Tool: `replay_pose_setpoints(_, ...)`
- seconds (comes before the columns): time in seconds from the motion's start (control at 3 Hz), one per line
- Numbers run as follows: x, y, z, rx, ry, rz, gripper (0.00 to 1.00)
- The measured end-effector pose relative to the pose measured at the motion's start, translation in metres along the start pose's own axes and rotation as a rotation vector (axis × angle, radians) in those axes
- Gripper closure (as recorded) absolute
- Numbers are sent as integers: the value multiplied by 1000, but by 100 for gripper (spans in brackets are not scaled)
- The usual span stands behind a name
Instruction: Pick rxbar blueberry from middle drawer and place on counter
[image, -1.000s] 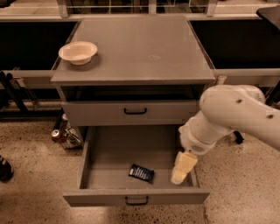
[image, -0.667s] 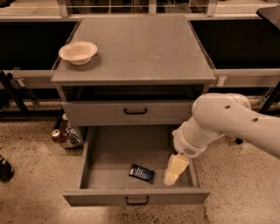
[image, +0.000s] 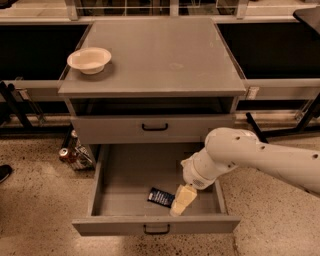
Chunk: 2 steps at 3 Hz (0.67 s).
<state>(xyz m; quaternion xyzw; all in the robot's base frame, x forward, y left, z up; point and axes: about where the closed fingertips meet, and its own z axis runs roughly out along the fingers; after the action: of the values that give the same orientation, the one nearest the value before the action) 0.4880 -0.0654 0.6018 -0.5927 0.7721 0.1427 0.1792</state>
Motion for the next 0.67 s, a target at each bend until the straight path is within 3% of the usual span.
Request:
replay_pose_setpoints(0.33,0,0,0,0,0,0,0)
replay_pose_setpoints(0.67,3,-18,31,-1,10,0,0)
